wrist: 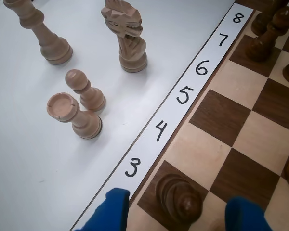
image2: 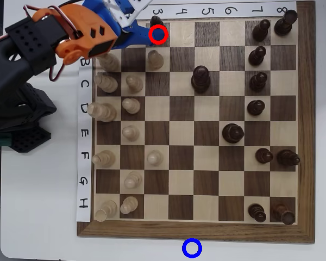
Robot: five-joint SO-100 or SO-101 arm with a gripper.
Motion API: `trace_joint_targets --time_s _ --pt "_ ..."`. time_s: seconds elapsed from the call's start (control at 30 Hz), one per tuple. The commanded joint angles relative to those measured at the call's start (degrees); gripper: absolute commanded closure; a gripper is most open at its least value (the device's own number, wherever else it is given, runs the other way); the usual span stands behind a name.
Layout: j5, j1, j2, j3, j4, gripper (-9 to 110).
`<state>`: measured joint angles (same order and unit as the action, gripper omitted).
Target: Move the piece to destination
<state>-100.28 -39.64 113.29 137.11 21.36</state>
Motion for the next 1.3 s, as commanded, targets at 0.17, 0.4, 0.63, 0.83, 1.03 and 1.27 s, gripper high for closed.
trace_joint_targets --time_s 0.17,0.4,0.63,0.83,1.03,1.27 --pt "-11.1 2.8 -1.1 -0.1 -7.6 74" --pt "-10.6 4.2 -2.3 -0.4 -7.6 76" --pt "-10.2 4.6 -1.8 0.3 -7.0 79" --pt "-11.3 3.5 -0.9 0.8 -6.2 80" --pt "-12.3 1.9 -1.1 0.9 -6.9 79" --pt "-13.1 0.2 -1.9 0.8 -7.4 77"
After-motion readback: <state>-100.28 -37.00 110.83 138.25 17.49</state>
